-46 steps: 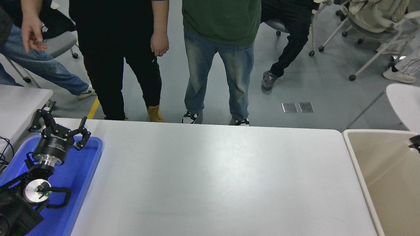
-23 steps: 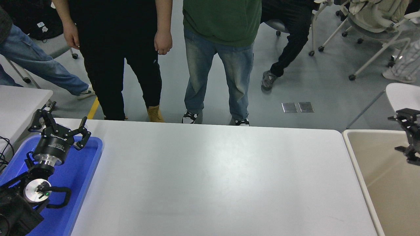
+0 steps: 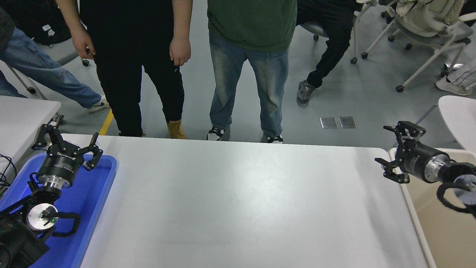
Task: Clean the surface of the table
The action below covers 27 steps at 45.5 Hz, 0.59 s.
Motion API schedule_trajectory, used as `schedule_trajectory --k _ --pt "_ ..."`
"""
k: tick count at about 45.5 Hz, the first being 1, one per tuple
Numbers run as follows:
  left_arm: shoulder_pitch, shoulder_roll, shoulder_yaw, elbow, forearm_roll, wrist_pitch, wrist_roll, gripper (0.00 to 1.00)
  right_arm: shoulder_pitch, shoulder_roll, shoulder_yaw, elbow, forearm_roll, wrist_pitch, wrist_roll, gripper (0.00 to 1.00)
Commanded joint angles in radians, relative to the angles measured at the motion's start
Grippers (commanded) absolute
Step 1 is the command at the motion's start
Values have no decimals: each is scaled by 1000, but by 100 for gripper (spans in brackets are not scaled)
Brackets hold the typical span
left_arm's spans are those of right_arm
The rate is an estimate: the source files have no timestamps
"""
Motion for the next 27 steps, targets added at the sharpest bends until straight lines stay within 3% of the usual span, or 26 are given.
schedule_trajectory --k 1,27 --pt "0 0 0 0 0 -1 0 100 -43 93 40 1 4 19 93 100" --pt "2 0 0 0 0 0 0 100 -50 125 76 2 5 23 103 100"
